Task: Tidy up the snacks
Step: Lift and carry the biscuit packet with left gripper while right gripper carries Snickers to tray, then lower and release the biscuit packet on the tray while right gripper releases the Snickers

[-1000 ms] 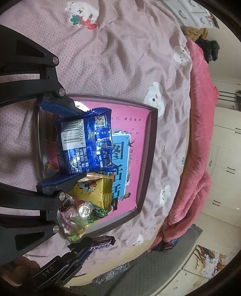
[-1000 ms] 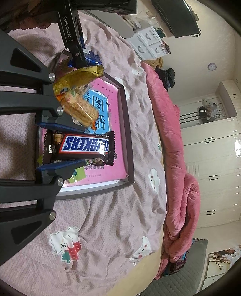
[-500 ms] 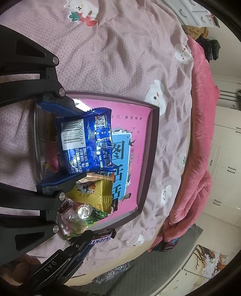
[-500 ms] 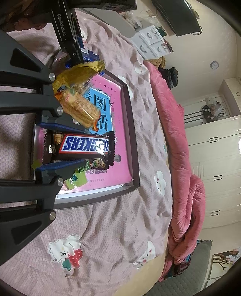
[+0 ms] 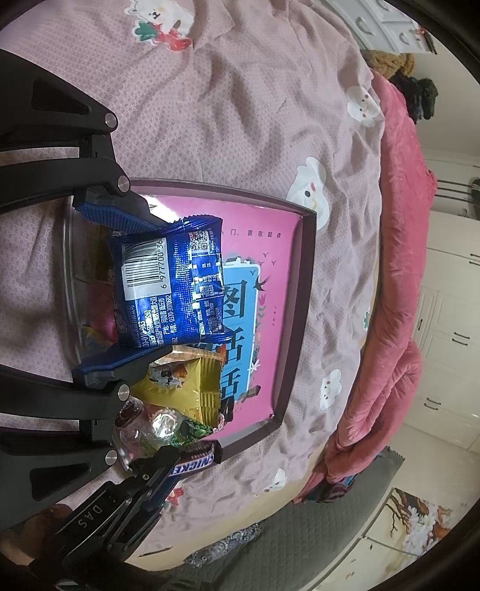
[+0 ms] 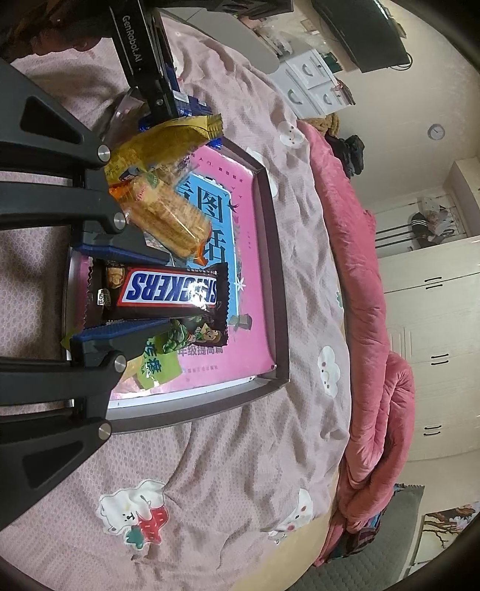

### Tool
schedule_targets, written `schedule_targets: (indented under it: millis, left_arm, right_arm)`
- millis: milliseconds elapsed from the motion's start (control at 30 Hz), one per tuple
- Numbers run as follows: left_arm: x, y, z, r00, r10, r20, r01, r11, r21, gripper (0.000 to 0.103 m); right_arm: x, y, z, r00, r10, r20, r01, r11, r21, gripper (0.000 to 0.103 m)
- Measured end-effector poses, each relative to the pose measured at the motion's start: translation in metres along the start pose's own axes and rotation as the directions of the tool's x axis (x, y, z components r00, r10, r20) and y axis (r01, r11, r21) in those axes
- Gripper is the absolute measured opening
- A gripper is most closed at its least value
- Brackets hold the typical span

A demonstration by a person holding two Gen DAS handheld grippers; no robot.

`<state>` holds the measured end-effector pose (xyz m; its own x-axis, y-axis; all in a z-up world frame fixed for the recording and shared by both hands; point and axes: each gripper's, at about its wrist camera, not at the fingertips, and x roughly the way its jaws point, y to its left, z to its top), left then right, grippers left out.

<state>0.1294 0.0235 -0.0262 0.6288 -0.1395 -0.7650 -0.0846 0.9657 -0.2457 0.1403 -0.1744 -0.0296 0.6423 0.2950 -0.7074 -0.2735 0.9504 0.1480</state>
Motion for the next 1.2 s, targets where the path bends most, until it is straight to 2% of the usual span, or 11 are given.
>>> schedule_targets:
  millis: [900, 1200]
  left_arm:
    - [-0.001, 0.005, 0.004, 1.0, -0.02, 0.005, 0.02, 0.999, -0.032, 0.059]
    - [-0.012, 0.005, 0.007, 1.0, -0.016, 0.024, 0.017, 0.999, -0.034, 0.064]
  right_arm:
    - [-0.009, 0.005, 0.0, 1.0, 0.0, 0.019, 0.001, 1.0, -0.019, 0.031]
    - [-0.014, 0.003, 0.002, 1.0, -0.009, 0.027, 0.009, 1.0, -0.013, 0.039]
